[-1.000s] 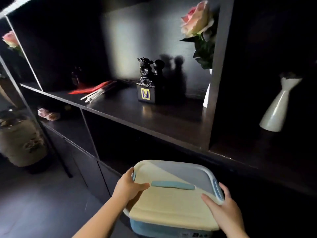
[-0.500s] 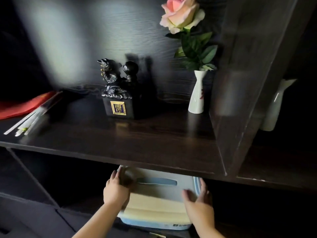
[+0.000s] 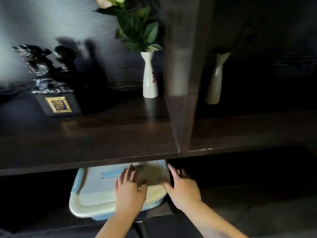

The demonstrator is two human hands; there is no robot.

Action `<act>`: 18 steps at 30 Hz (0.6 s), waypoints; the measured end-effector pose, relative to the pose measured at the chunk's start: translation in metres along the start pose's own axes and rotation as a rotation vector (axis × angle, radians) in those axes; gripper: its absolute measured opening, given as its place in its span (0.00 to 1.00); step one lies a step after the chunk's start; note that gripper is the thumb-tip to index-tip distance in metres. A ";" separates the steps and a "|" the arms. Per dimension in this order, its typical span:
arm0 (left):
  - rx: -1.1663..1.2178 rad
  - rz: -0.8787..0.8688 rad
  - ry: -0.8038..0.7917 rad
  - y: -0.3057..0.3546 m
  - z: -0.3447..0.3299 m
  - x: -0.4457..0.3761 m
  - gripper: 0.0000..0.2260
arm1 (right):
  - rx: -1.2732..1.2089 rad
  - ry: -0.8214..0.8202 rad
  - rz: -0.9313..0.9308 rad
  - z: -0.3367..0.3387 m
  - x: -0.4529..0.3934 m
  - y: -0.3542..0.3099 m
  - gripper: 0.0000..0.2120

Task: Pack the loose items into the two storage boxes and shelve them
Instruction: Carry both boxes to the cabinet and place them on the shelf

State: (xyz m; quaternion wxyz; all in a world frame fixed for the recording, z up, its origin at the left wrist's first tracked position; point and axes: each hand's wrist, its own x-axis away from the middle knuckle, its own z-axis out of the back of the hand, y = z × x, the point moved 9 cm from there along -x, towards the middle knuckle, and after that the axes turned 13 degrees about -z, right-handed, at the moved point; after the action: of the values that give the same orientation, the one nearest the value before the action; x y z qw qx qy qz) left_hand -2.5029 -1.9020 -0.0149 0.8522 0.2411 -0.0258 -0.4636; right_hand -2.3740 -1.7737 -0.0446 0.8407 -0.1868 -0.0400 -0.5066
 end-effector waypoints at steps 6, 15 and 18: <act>0.065 -0.376 -0.091 0.195 -0.064 -0.007 0.21 | -0.023 0.226 -0.140 0.075 0.044 0.176 0.28; 0.269 -0.896 -0.358 0.566 -0.216 0.069 0.19 | -0.059 0.364 -0.725 0.168 0.197 0.556 0.27; 0.379 -0.996 -0.472 0.679 -0.257 0.117 0.19 | -0.082 0.405 -0.896 0.187 0.259 0.654 0.26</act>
State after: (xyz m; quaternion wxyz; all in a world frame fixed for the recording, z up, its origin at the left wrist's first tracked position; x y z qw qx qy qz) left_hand -1.8401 -1.5882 0.0330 0.4449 0.2625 -0.1811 -0.8369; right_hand -1.6589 -1.6513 0.0165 0.5231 -0.0820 0.0680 -0.8456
